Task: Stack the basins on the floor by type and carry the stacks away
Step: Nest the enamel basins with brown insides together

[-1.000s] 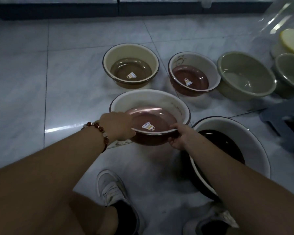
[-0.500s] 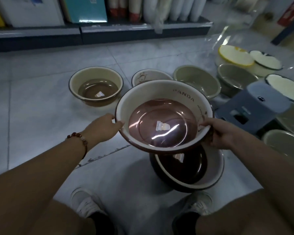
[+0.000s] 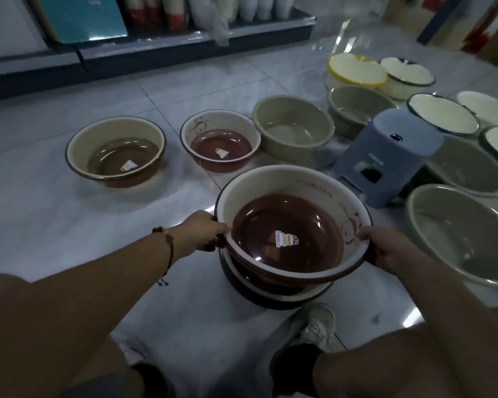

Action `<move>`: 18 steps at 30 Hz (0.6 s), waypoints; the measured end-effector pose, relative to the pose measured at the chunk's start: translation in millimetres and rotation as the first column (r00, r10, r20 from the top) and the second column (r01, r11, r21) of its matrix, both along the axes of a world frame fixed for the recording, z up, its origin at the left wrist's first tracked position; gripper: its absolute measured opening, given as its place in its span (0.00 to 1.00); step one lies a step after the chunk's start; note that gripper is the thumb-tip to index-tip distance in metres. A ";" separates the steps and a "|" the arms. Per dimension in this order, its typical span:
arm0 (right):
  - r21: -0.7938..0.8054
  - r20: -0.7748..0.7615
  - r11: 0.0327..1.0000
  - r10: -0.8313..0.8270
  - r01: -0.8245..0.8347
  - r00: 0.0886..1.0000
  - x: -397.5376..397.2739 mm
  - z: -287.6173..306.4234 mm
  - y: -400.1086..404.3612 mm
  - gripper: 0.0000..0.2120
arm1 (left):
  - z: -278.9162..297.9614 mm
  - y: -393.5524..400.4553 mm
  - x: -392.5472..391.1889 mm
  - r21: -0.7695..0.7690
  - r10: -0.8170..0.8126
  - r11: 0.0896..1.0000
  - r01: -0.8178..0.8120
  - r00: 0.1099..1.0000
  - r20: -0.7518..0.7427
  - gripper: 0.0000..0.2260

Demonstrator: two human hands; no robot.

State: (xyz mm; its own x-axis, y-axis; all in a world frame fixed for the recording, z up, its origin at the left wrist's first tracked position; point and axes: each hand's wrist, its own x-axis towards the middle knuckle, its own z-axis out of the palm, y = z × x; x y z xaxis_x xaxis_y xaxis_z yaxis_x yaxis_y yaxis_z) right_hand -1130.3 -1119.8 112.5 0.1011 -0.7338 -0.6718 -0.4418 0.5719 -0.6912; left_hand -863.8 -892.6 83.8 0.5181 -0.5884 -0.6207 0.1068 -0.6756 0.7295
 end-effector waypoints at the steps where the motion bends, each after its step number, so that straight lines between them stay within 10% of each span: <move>1: -0.011 -0.037 1.000 0.008 -0.009 0.999 -2.3 -4.6 0.7 0.07 | -5.7 -4.4 -1.8 0.016 -0.009 1.000 0.009 1.000 0.001 0.08; 18: -0.088 -0.452 0.921 0.302 -0.379 0.839 26.8 -96.1 -16.3 0.16 | -60.1 -6.2 8.1 0.226 -0.113 0.969 0.096 0.991 0.065 0.06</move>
